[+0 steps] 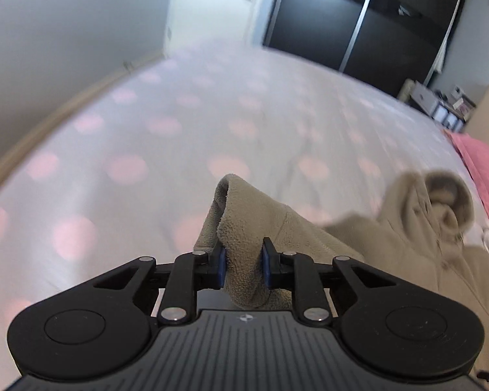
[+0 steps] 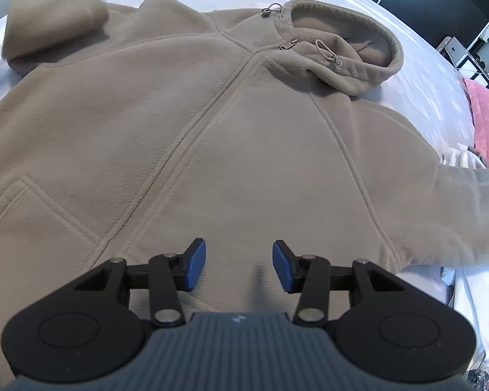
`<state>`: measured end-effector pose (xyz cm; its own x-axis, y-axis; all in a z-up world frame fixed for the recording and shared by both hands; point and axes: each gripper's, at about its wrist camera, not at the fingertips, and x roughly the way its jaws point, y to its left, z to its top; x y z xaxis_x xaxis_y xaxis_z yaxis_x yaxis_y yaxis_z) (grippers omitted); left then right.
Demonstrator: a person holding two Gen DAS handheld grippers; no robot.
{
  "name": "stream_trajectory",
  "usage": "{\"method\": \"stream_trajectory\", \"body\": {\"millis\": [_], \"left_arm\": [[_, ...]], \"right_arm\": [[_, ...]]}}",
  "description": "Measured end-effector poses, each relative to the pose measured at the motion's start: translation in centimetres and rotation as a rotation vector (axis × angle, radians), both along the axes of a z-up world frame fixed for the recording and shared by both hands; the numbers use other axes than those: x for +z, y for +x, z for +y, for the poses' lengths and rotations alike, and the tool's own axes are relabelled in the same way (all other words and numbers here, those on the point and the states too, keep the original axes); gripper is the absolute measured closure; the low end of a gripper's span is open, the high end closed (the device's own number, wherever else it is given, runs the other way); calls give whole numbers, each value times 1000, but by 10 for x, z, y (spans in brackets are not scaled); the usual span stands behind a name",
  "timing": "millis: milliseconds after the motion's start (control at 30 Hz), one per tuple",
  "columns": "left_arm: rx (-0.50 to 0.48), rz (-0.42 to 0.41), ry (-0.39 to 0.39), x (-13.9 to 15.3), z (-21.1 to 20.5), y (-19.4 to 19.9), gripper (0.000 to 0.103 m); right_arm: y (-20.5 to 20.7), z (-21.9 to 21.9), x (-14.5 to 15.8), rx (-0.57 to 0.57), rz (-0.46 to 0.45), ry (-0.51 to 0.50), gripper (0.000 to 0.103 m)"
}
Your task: Fold clothes
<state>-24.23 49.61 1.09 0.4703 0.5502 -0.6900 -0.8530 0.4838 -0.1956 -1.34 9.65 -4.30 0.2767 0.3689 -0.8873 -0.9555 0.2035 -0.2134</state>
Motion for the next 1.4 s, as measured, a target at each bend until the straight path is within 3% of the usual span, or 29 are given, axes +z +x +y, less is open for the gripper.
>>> {"method": "stream_trajectory", "body": {"millis": [133,267,500,800,967,1067,1133,1200,1400], "left_arm": [[116,-3,158,40,2,-37,85],[255,33,254,61,5,-75,85],[422,236,305,48,13,-127,86],[522,395,141,-1,29,-162,86],[435,509,129,-36,30,-156,85],[388,529,109,-43,30,-146,77],[388,487,78,-39,32,-142,71],[384,423,71,-31,31,-137,47],[246,342,113,-5,10,-86,47]], "right_arm": [[1,1,-1,-2,-2,-7,54],[3,0,-1,-10,-1,-7,53],[5,-1,2,-9,-5,-2,53],[13,-5,3,-45,-19,6,53],[17,-7,4,-51,-26,15,53],[24,-10,4,-74,-25,18,53],[32,-13,7,-110,-10,26,53],[46,-19,11,-154,14,32,53],[118,-52,23,-342,30,44,53]]}}
